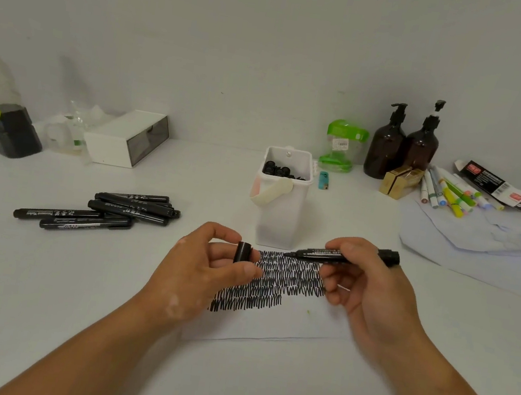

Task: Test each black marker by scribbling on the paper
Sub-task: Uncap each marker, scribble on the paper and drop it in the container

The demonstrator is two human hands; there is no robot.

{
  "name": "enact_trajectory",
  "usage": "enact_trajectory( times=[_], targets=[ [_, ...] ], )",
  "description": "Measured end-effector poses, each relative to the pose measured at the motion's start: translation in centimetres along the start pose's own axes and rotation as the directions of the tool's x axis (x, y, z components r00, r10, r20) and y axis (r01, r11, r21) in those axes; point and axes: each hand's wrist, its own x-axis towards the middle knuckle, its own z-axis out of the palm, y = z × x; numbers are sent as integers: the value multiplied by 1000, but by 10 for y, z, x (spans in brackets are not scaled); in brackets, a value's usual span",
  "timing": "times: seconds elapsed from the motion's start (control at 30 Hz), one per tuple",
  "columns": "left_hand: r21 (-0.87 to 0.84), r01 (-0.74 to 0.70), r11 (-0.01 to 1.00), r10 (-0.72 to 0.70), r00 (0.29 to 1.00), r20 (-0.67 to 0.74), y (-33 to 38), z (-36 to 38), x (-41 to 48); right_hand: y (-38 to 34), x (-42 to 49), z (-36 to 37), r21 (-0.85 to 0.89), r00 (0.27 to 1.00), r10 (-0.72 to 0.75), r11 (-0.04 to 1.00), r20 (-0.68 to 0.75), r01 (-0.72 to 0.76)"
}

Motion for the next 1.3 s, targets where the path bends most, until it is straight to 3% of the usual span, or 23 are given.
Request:
enact_trajectory(
  times=[0.13,0.43,0.73,1.0,1.3],
  targets=[
    [-51,-55,997,57,998,32,1,2,-2,-2,-1,-1,12,999,-42,999,-17,43],
    [44,-108,993,102,986,133,-6,-1,0,-1,-3,0,-25,998,-41,999,47,43],
    [157,-217,964,183,962,204,-4,2,-3,1,-9,4,-217,981,-16,974,195,59],
    [-118,-59,991,80,979,188,-6,13,-5,9,-13,16,-298,966,-50,946,252,127],
    [-123,-105,987,128,972,198,0,14,-8,11,-11,20,-183,971,-8,982,241,53]
  ],
)
